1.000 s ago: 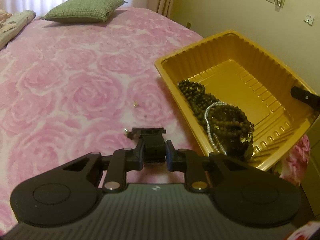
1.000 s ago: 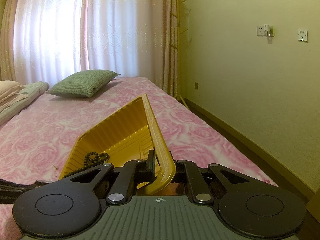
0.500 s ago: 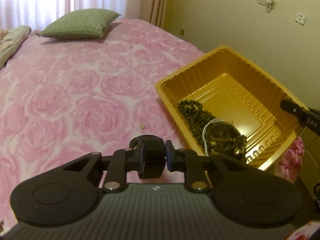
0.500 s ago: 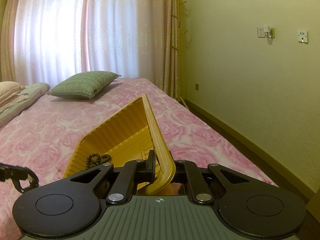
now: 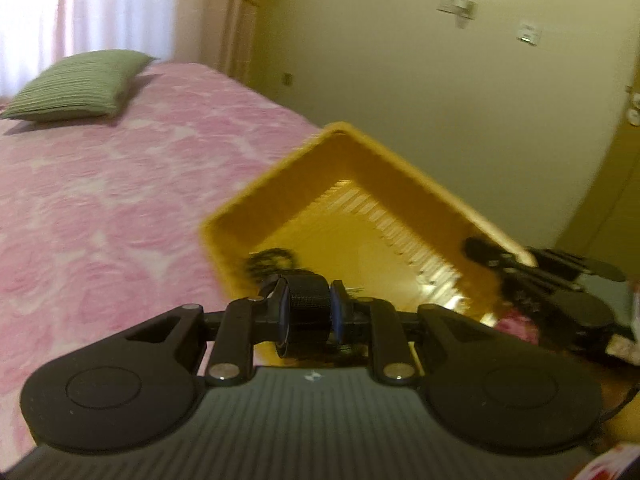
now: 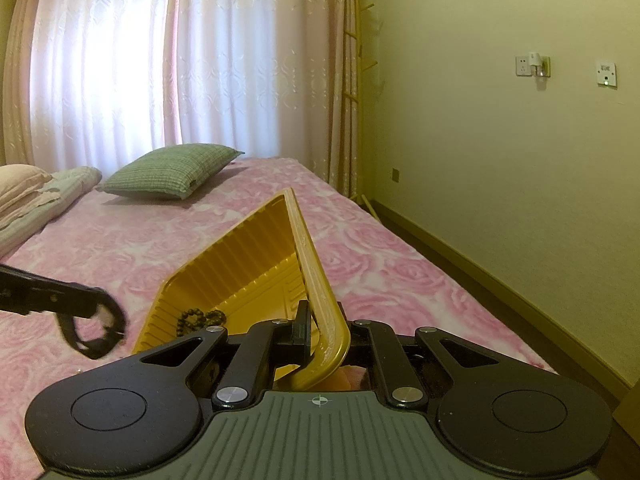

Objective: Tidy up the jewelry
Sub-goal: 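Lift the black watch and carry it over the yellow tray, then open the left gripper to drop the watch into the tray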

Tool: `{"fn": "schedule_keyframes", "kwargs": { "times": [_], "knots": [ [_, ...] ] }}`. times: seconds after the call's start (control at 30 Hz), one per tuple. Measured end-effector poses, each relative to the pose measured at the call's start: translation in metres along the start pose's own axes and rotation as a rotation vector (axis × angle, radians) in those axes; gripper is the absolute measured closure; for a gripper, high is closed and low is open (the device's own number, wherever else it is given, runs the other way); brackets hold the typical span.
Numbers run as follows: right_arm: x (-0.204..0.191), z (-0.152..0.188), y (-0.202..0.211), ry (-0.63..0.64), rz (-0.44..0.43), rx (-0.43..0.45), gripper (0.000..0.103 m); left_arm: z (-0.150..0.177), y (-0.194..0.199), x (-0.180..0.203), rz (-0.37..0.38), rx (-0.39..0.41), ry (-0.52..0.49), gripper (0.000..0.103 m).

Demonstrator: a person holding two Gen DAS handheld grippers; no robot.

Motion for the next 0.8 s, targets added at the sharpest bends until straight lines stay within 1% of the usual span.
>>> {"fn": "schedule_keyframes", "kwargs": {
  "times": [0.2,0.4,0.5,0.53,0.57,0.7,0.8],
  "knots": [
    [0.0,0.0,0.0,-0.003,0.0,-0.002,0.094,-0.008,-0.019,0.028,0.105,-0.003,-0.042,0.085],
    [0.001,0.0,0.001,-0.009,-0.001,-0.004,0.094,-0.009,-0.037,0.044,0.157,-0.031,-0.094,0.085],
    [0.001,0.0,0.001,-0.011,-0.001,-0.004,0.094,-0.009,-0.039,0.048,0.183,-0.031,-0.099,0.083],
    [0.001,0.0,0.001,-0.012,-0.001,-0.004,0.094,-0.009,-0.038,0.048,0.183,-0.018,-0.103,0.08],
    [0.001,0.0,0.001,-0.014,-0.001,-0.005,0.094,-0.01,-0.037,0.047,0.18,-0.011,-0.103,0.071],
    [0.003,-0.001,-0.002,-0.02,0.002,-0.012,0.094,-0.012,-0.027,0.032,0.137,0.007,-0.078,0.071],
    [0.003,-0.001,-0.002,-0.021,0.002,-0.011,0.094,-0.009,-0.016,0.008,0.062,0.016,-0.033,0.071]
  ]
}}
Point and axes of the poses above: each gripper's, at about its wrist camera, not at the fingertips, and y roughly against the way its jaws point, x to its right, z to its underside, the point moved 3 cm from there along -y, roughly the way its jaws point, and after that the axes turned 13 degrees about -y, right-handed, at the moved point
